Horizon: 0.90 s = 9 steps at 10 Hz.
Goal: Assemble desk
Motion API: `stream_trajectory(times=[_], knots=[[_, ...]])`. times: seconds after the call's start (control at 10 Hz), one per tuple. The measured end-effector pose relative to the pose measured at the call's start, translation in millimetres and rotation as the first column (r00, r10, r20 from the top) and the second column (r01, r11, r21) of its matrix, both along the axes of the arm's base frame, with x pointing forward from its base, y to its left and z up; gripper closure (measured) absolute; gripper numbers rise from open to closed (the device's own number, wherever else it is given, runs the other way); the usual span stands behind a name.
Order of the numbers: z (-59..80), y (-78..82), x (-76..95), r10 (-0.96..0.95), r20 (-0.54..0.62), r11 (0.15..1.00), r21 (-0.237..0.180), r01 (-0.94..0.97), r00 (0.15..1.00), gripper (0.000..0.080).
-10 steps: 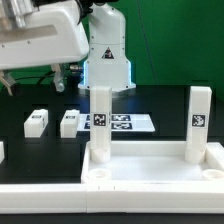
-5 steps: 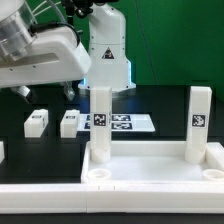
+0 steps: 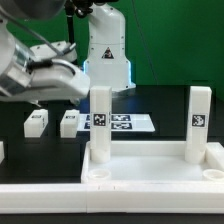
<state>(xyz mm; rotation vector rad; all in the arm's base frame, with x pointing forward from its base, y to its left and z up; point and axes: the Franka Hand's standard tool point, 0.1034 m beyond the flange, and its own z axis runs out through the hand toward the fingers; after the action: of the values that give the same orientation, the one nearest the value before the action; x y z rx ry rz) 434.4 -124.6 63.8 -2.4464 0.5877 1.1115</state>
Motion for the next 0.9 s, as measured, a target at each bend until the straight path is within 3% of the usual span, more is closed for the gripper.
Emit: stream_trajectory(times=[0.4,0.7,0.9], knots=[[-2.8,-0.6,-1.2,0.000,-0.001,1.000,-0.002,0.000,1.000,0.0151],[-31.7,4.1,-24.3,-0.003,-0.059,1.000,0.001,0.004,0.998,0.0151],[-38.4,9.0,-27.4,0.003,-0.072,1.000,0.005,-0.002,0.997,0.0151]])
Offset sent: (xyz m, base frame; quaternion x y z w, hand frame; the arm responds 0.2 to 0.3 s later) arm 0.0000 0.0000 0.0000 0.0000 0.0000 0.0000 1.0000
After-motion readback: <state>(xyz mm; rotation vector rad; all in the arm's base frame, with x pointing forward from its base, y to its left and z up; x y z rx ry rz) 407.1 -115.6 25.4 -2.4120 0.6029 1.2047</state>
